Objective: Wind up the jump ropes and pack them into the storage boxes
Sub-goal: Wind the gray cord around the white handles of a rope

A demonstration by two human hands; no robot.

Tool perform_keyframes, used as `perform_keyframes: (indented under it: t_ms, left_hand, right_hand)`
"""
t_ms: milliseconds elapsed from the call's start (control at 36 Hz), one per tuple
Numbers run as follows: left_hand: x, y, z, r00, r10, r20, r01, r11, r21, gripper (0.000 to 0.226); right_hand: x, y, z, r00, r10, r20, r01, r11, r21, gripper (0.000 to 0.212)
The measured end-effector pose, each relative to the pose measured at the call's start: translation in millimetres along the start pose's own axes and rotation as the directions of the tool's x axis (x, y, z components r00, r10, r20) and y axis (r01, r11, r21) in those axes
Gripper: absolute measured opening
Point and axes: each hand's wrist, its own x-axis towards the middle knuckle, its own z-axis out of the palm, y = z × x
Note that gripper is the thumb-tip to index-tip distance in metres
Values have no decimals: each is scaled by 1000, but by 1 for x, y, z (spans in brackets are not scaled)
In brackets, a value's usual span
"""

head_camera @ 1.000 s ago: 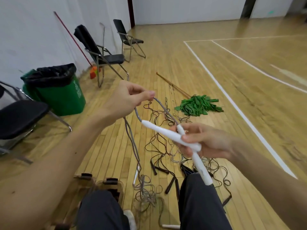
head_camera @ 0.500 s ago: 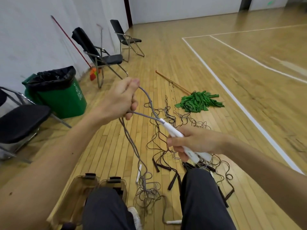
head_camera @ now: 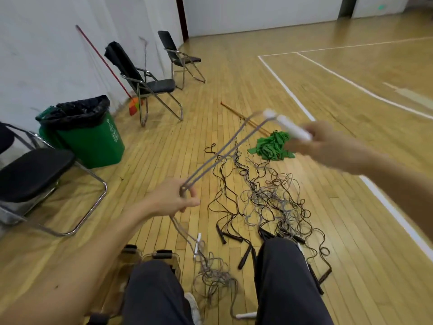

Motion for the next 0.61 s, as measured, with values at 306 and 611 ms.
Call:
perform_keyframes:
  t_ms: [306,611]
  left_hand:
    - [4,-13,12,963,-185,-198,104,927,-361,40]
    - [18,10,-59,751,-173,-638,-170,882,-440,45]
  right_hand:
    - [8,11,-21,989,28,-148,-28,1000,0,17]
    - [1,-2,40,995,78,65,-76,997,-24,26]
